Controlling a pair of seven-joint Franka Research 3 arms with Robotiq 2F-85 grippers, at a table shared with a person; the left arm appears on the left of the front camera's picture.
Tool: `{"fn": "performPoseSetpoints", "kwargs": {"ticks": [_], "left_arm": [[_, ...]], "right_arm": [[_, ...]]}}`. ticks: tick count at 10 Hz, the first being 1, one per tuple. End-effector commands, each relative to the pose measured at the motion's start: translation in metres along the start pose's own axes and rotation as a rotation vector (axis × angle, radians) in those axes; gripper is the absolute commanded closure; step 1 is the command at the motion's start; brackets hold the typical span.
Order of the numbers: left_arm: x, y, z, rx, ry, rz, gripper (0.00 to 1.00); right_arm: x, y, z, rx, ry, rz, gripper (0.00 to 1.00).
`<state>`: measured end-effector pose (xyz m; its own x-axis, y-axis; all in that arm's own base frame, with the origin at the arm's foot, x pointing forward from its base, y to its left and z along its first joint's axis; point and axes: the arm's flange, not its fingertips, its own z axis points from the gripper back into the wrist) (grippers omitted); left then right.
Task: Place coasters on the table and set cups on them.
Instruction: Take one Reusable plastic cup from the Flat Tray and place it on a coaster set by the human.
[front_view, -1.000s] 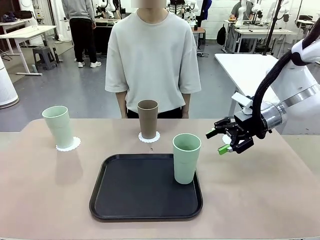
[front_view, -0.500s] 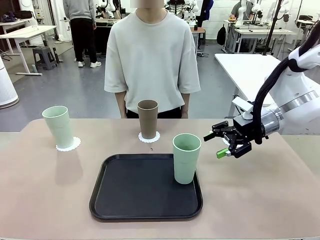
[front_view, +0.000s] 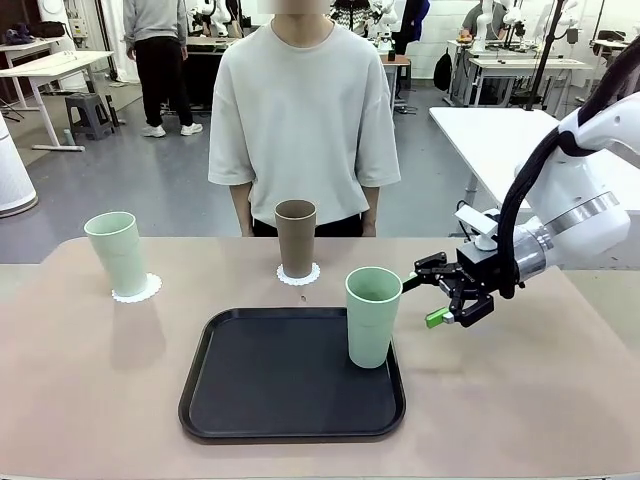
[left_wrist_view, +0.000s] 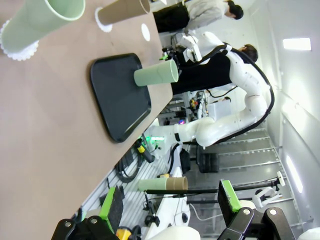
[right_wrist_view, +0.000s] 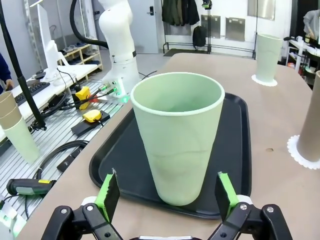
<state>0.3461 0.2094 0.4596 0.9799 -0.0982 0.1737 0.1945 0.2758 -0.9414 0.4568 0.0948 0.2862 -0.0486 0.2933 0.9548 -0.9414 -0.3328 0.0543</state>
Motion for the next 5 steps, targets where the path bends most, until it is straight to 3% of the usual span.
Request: {"fn": "performPoseSetpoints", "kwargs": {"ticks": [1, 5], "left_arm": [[0.0, -0.004, -0.001, 0.002, -0.023, 0.016, 0.0], [0.0, -0.004, -0.001, 0.002, -0.023, 0.016, 0.0]], "right_arm": [[-0.005, -0.012, -0.009, -0.006, -0.034, 0.036, 0.0], [-0.008, -0.026, -0.02, -0.029, -0.043, 0.039, 0.0]]}}
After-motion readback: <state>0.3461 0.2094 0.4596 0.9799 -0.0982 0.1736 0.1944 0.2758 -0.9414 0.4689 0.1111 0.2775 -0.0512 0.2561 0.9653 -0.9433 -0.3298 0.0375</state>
